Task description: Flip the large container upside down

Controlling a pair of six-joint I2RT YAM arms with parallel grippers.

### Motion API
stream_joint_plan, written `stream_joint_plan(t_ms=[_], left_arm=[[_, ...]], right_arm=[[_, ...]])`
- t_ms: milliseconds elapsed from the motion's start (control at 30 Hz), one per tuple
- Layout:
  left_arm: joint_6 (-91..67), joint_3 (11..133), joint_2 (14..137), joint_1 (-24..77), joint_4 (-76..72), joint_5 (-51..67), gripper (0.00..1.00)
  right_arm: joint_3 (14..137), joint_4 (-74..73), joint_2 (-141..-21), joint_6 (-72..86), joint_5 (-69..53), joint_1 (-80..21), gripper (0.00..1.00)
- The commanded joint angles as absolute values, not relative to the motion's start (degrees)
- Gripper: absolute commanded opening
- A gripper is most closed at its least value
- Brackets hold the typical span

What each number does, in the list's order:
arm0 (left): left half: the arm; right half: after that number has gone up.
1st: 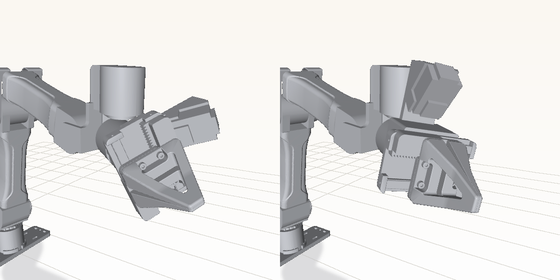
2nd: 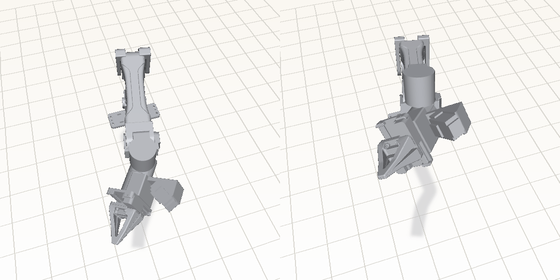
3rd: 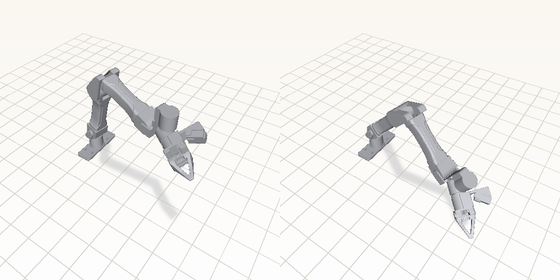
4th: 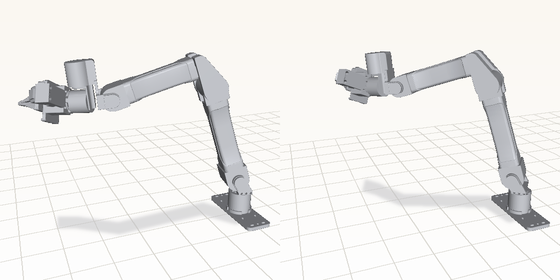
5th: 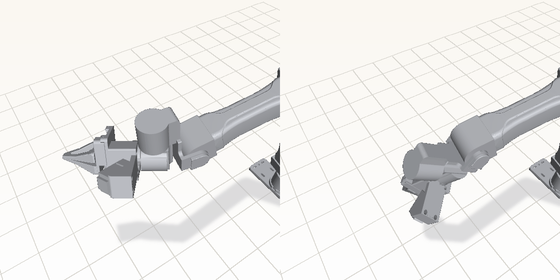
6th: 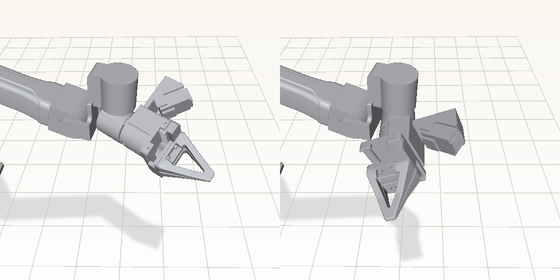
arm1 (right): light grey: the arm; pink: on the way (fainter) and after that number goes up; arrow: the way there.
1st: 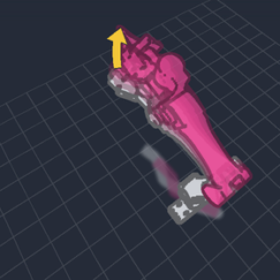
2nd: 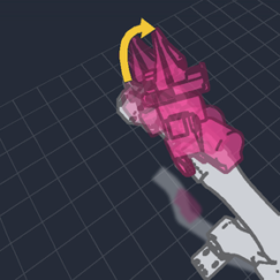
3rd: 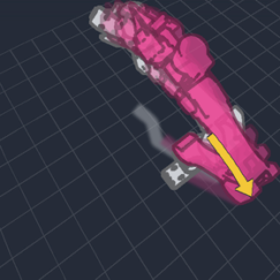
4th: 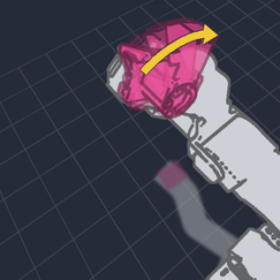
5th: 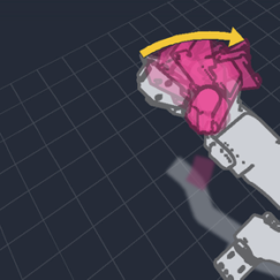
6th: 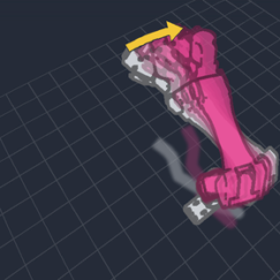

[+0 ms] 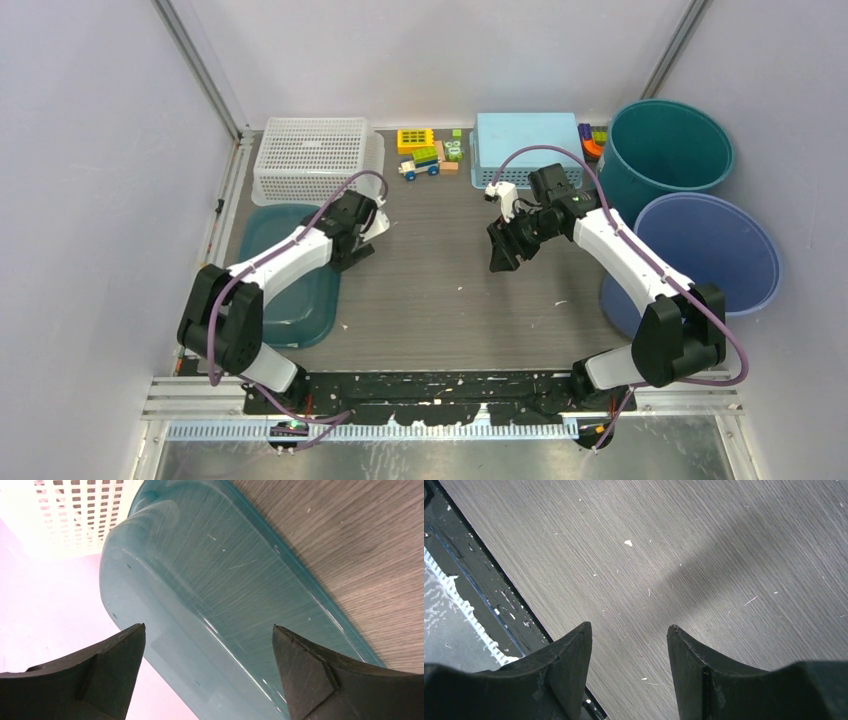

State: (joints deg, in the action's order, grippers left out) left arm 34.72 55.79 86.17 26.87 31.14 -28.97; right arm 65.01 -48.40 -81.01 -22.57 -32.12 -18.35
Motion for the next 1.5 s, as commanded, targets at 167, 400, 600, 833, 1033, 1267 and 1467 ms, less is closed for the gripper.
stream_joint_plan(t_ms=[167, 400, 600, 833, 1033, 1267, 1467], left_arm=[[32.12, 60.56, 89.89, 24.71, 28.69, -31.53, 0.98], [31.31, 62.32, 91.72, 23.82, 28.83, -32.18, 0.97], [31.76, 62.41, 92.24, 21.74, 28.43, -31.76, 0.97], [32.49, 62.62, 92.59, 20.07, 27.86, -31.39, 0.97], [33.12, 62.77, 92.94, 19.04, 27.76, -30.99, 0.97], [34.65, 61.65, 91.63, 18.24, 28.51, -29.94, 0.97], [35.34, 60.66, 89.53, 18.11, 28.97, -29.08, 0.97]], right_arm=[[65.17, -47.13, -79.54, -22.85, -33.18, -18.19, 0.61], [65.13, -47.04, -79.54, -22.76, -33.22, -18.17, 0.61], [65.16, -47.02, -79.98, -22.84, -33.31, -18.19, 0.61], [65.21, -47.05, -80.08, -22.76, -33.4, -18.16, 0.61], [65.13, -47.08, -80.07, -22.76, -33.4, -18.19, 0.61], [65.13, -47.05, -80.16, -22.81, -33.49, -18.14, 0.61], [65.13, -47.04, -80.24, -22.85, -33.49, -18.13, 0.61]])
